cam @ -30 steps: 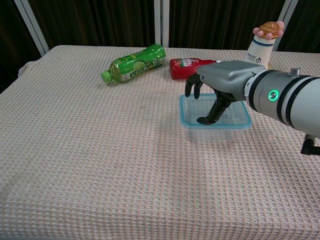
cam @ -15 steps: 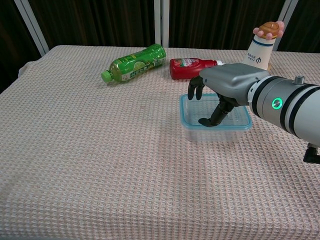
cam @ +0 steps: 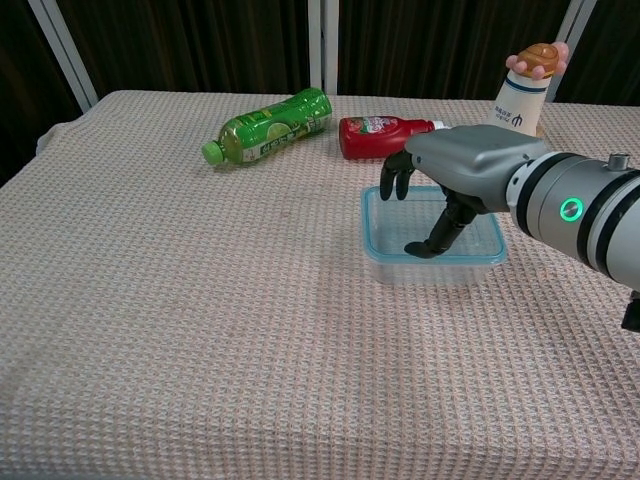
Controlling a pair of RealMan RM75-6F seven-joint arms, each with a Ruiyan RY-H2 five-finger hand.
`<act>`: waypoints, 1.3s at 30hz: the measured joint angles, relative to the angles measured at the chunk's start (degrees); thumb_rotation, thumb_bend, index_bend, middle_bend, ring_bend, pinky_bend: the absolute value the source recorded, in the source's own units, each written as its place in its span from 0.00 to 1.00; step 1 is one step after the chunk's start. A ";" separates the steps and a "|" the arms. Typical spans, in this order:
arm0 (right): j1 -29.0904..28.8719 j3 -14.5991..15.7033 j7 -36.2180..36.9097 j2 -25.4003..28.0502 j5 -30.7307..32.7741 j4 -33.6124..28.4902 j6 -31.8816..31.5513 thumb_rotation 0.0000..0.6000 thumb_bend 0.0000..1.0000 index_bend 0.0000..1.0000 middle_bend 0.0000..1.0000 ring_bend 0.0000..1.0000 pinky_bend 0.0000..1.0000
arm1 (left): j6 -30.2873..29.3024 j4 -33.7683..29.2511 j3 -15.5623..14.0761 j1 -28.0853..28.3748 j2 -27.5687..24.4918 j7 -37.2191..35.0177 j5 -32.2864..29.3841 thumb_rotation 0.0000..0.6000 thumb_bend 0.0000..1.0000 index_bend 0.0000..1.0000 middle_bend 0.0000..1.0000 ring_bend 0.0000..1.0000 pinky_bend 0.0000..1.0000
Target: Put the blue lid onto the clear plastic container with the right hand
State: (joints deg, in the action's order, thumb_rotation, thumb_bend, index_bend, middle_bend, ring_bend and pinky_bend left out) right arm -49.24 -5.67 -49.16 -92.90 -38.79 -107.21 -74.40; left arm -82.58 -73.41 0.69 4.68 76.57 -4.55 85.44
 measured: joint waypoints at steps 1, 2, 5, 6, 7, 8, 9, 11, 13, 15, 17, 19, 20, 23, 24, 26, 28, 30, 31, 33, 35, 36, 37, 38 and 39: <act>0.24 0.07 0.24 0.36 -0.54 -0.50 -0.11 1.00 0.00 0.31 0.30 0.00 0.00 | -0.01 -0.04 0.00 0.02 -0.01 0.04 0.03 1.00 0.00 0.16 0.10 0.00 0.02; 0.58 0.22 0.71 0.87 -1.34 -1.16 -0.18 1.00 0.00 0.31 0.30 0.00 0.00 | -0.02 -0.11 -0.01 0.03 -0.03 0.08 0.07 1.00 0.00 0.16 0.10 0.00 0.02; 1.55 1.12 2.02 2.39 -3.80 -2.90 -0.08 1.00 0.00 0.31 0.30 0.00 0.00 | -0.08 -0.37 -0.06 0.04 -0.13 0.31 0.20 1.00 0.00 0.16 0.10 0.00 0.02; 1.90 1.54 2.51 2.94 -4.65 -3.51 0.04 1.00 0.00 0.31 0.30 0.00 0.00 | -0.11 -0.51 -0.06 0.04 -0.18 0.42 0.20 1.00 0.00 0.16 0.10 0.00 0.02; 2.27 2.00 3.07 3.53 -5.53 -4.12 0.20 1.00 0.00 0.31 0.30 0.00 0.00 | -0.13 -0.63 -0.05 0.04 -0.23 0.51 0.21 1.00 0.00 0.16 0.10 0.00 0.02; 2.81 2.67 3.91 4.34 -6.73 -4.89 0.48 1.00 0.00 0.31 0.30 0.00 0.00 | -0.16 -0.77 -0.04 0.05 -0.28 0.62 0.21 1.00 0.00 0.16 0.10 0.00 0.02; 3.24 3.22 4.51 4.95 -7.63 -5.40 0.68 1.00 0.00 0.31 0.30 0.00 0.00 | -0.17 -0.95 -0.04 0.06 -0.36 0.80 0.24 1.00 0.00 0.16 0.10 0.00 0.02; 4.32 4.55 5.58 6.20 -9.60 -6.21 0.99 1.00 0.00 0.31 0.30 0.00 0.00 | -0.16 -1.29 -0.06 0.11 -0.45 1.10 0.30 1.00 0.00 0.16 0.10 0.00 0.02; 5.36 5.52 6.17 6.97 -10.86 -6.45 0.99 1.00 0.00 0.31 0.30 0.00 0.00 | -0.08 -1.69 -0.10 0.18 -0.55 1.48 0.36 1.00 0.00 0.16 0.10 0.00 0.02; 6.35 6.02 6.52 7.53 -11.38 -6.21 0.67 1.00 0.00 0.31 0.30 0.00 0.00 | 0.03 -2.08 -0.14 0.24 -0.65 1.85 0.38 1.00 0.00 0.16 0.10 0.00 0.02; 6.81 5.85 6.63 7.74 -11.35 -5.44 0.25 1.00 0.00 0.31 0.30 0.00 0.00 | 0.06 -2.36 -0.14 0.26 -0.75 2.07 0.36 1.00 0.00 0.16 0.10 0.00 0.02; 7.00 5.22 6.91 7.90 -11.00 -4.64 0.25 1.00 0.00 0.31 0.30 0.00 0.00 | 0.08 -2.73 -0.14 0.30 -0.90 2.40 0.35 1.00 0.00 0.16 0.10 0.00 0.02; 7.00 4.60 7.24 8.04 -10.54 -4.09 0.59 1.00 0.00 0.31 0.30 0.00 0.00 | 0.10 -2.89 -0.13 0.32 -0.99 2.53 0.35 1.00 0.00 0.16 0.10 0.00 0.02; 6.56 2.86 7.75 8.34 -9.16 -2.68 2.45 1.00 0.00 0.31 0.30 0.00 0.00 | 0.12 -3.36 -0.09 0.40 -1.23 2.96 0.33 1.00 0.00 0.16 0.10 0.00 0.02; 6.31 2.39 7.78 8.40 -8.66 -2.23 3.14 1.00 0.00 0.31 0.30 0.00 0.00 | 0.11 -3.53 -0.06 0.41 -1.31 3.09 0.30 1.00 0.00 0.16 0.10 0.00 0.02; 5.62 1.58 7.63 8.47 -7.34 -1.40 4.66 1.00 0.00 0.31 0.30 0.00 0.00 | 0.12 -3.73 -0.05 0.39 -1.38 3.27 0.22 1.00 0.00 0.16 0.10 0.00 0.02; 5.13 1.18 7.28 8.43 -6.21 -0.86 5.51 1.00 0.00 0.31 0.30 0.00 0.00 | 0.12 -3.88 -0.06 0.30 -1.42 3.37 0.05 1.00 0.00 0.16 0.10 0.00 0.02; 4.75 0.90 6.84 8.24 -4.98 -0.24 6.17 1.00 0.00 0.31 0.30 0.00 0.00 | 0.18 -3.91 -0.11 0.22 -1.41 3.40 -0.08 1.00 0.00 0.16 0.10 0.00 0.02; 4.63 0.81 6.70 8.10 -4.51 0.06 6.41 1.00 0.00 0.31 0.30 0.00 0.00 | 0.22 -3.90 -0.12 0.21 -1.40 3.41 -0.12 1.00 0.00 0.16 0.10 0.00 0.02; 4.46 0.73 6.32 7.70 -3.69 0.78 6.74 1.00 0.00 0.31 0.30 0.00 0.00 | 0.30 -3.86 -0.14 0.21 -1.38 3.40 -0.16 1.00 0.00 0.16 0.10 0.00 0.02; 4.45 0.72 6.16 7.36 -3.27 1.21 6.80 1.00 0.00 0.31 0.30 0.00 0.00 | 0.29 -3.81 -0.14 0.21 -1.39 3.36 -0.16 1.00 0.00 0.16 0.10 0.00 0.02; 4.47 0.72 6.10 7.28 -3.17 1.32 6.76 1.00 0.00 0.31 0.30 0.00 0.00 | 0.28 -3.79 -0.13 0.23 -1.38 3.31 -0.14 1.00 0.00 0.16 0.10 0.00 0.02; 4.49 0.73 6.05 7.22 -3.14 1.42 6.72 1.00 0.00 0.31 0.30 0.00 0.00 | 0.28 -3.76 -0.12 0.24 -1.36 3.30 -0.13 1.00 0.00 0.16 0.10 0.00 0.02; 4.52 0.75 6.00 7.13 -3.11 1.56 6.69 1.00 0.00 0.31 0.30 0.00 0.00 | 0.30 -3.73 -0.12 0.27 -1.33 3.30 -0.11 1.00 0.00 0.15 0.10 0.00 0.02; 4.54 0.76 6.00 7.07 -3.10 1.63 6.70 1.00 0.00 0.31 0.30 0.00 0.00 | 0.36 -3.70 -0.13 0.31 -1.30 3.28 -0.08 1.00 0.00 0.15 0.10 0.00 0.02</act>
State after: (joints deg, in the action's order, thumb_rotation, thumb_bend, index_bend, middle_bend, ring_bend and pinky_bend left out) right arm -44.70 -4.91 -43.16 -85.84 -41.88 -105.58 -67.70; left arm -82.22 -77.12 0.56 4.99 75.26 -1.27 85.35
